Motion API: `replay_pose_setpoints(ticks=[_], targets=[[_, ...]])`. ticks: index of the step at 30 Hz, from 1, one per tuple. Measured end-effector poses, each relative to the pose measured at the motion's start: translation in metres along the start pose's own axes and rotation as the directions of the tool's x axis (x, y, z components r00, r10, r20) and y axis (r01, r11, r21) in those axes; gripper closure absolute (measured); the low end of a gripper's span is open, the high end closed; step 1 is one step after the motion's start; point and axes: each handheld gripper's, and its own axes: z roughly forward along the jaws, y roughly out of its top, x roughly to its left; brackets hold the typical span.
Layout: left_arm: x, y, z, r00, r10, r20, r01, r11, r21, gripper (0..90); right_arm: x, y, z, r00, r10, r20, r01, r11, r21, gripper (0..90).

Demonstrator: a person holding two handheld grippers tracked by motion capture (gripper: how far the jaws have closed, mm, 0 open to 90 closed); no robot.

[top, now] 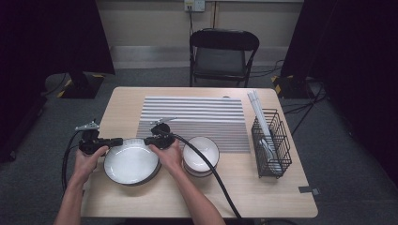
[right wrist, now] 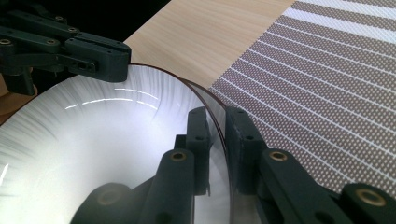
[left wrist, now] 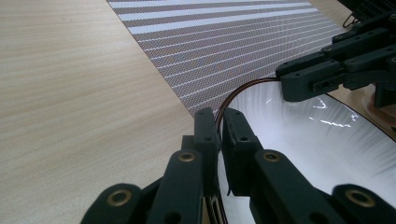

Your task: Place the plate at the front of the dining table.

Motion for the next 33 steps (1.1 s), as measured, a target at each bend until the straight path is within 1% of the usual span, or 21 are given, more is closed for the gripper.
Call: replay_pose_setpoints(ticks=[1, 2, 5, 6, 8, 10, 12, 15, 18, 19, 20, 22, 25, 26, 27, 28, 29, 33], targets=[[-0.0001, -0.0002, -0.0001, 1.0000, -0.004, 0.001, 0.004, 1.0000, -0.002, 85.4, 0.0000, 0.0000, 0.0000, 1.0000, 0.000, 0.000, 0.000, 1.000, 0.000, 80.8], [0.0003, -0.0004, -0.0005, 1.0000, -0.006, 0.006, 0.006, 1.0000, -0.004, 85.5, 0.0009, -0.0008, -0.0005, 1.0000, -0.002, 0.001, 0.002, 1.000, -0.001, 78.9], [0.0005, -0.0002, -0.0010, 1.0000, -0.001, 0.003, 0.001, 1.0000, -0.002, 85.6, 0.0009, -0.0013, -0.0009, 1.0000, -0.001, -0.001, 0.001, 1.000, -0.002, 79.0], [0.0003, -0.0006, -0.0013, 1.0000, -0.006, 0.004, 0.006, 0.9999, -0.008, 85.7, 0.0009, -0.0016, -0.0013, 1.0000, 0.001, 0.000, -0.001, 1.000, 0.001, 79.1], [0.0011, -0.0009, -0.0025, 1.0000, -0.006, 0.008, 0.006, 0.9999, -0.011, 86.0, 0.0002, -0.0029, -0.0023, 1.0000, -0.010, -0.001, 0.010, 1.000, 0.005, 79.5], [0.0018, -0.0011, -0.0039, 0.9999, -0.007, 0.010, 0.007, 0.9998, -0.019, 86.4, -0.0012, -0.0046, -0.0036, 0.9999, 0.006, -0.012, -0.006, 1.000, 0.004, 78.5], [0.0036, -0.0008, -0.0063, 0.9998, -0.013, 0.012, 0.013, 0.9996, -0.024, 86.7, 0.0001, -0.0054, -0.0035, 1.0000, 0.004, -0.004, -0.004, 1.000, 0.002, 77.9], [0.0034, -0.0012, -0.0065, 0.9999, -0.012, 0.009, 0.013, 0.9997, -0.020, 86.6, -0.0017, -0.0066, -0.0022, 0.9998, 0.021, -0.003, -0.021, 1.000, 0.008, 81.9], [0.0036, -0.0012, -0.0057, 0.9999, -0.015, 0.004, 0.015, 0.9999, -0.009, 86.2, -0.0033, -0.0060, -0.0022, 0.9991, 0.038, -0.017, -0.038, 0.999, 0.011, 83.0], [0.0036, -0.0016, -0.0043, 0.9999, -0.016, 0.002, 0.016, 0.9999, 0.002, 83.0, -0.0040, -0.0064, -0.0021, 0.9990, 0.041, -0.018, -0.041, 0.999, 0.003, 83.3], [0.0041, -0.0022, -0.0020, 0.9998, -0.018, 0.013, 0.018, 0.9997, 0.018, 81.0, -0.0041, -0.0066, -0.0020, 0.9987, 0.046, -0.021, -0.046, 0.999, -0.003, 83.5], [0.0040, -0.0026, -0.0027, 0.9994, -0.025, 0.022, 0.025, 0.9997, -0.006, 84.5, -0.0055, -0.0066, -0.0020, 0.9979, 0.059, -0.028, -0.059, 0.998, -0.010, 84.2], [0.0030, -0.0008, -0.0037, 0.9999, -0.014, 0.008, 0.014, 0.9999, -0.007, 85.3, -0.0060, -0.0052, -0.0018, 0.9973, 0.066, -0.031, -0.067, 0.998, -0.020, 84.4], [0.0028, -0.0004, -0.0040, 0.9997, -0.022, 0.001, 0.022, 0.9995, -0.020, 85.3, -0.0063, -0.0051, -0.0017, 0.9971, 0.069, -0.033, -0.070, 0.997, -0.022, 84.4], [0.0027, 0.0001, -0.0042, 0.9997, -0.025, 0.000, 0.025, 0.9993, -0.026, 85.5, -0.0062, -0.0047, -0.0019, 0.9973, 0.067, -0.031, -0.068, 0.997, -0.030, 84.4], [0.0020, 0.0014, -0.0050, 0.9997, -0.018, -0.015, 0.017, 0.9993, -0.032, 85.5, -0.0059, -0.0045, -0.0018, 0.9978, 0.061, -0.028, -0.062, 0.997, -0.036, 84.4], [0.0024, 0.0017, -0.0053, 0.9997, -0.021, -0.009, 0.021, 0.9989, -0.043, 85.5, -0.0048, -0.0037, -0.0020, 0.9985, 0.051, -0.020, -0.052, 0.998, -0.047, 84.4], [0.0039, 0.0035, -0.0057, 0.9995, -0.028, -0.014, 0.027, 0.9974, -0.067, 85.1, -0.0037, 0.0005, -0.0025, 0.9996, 0.028, -0.007, -0.028, 0.998, -0.062, 84.4]])
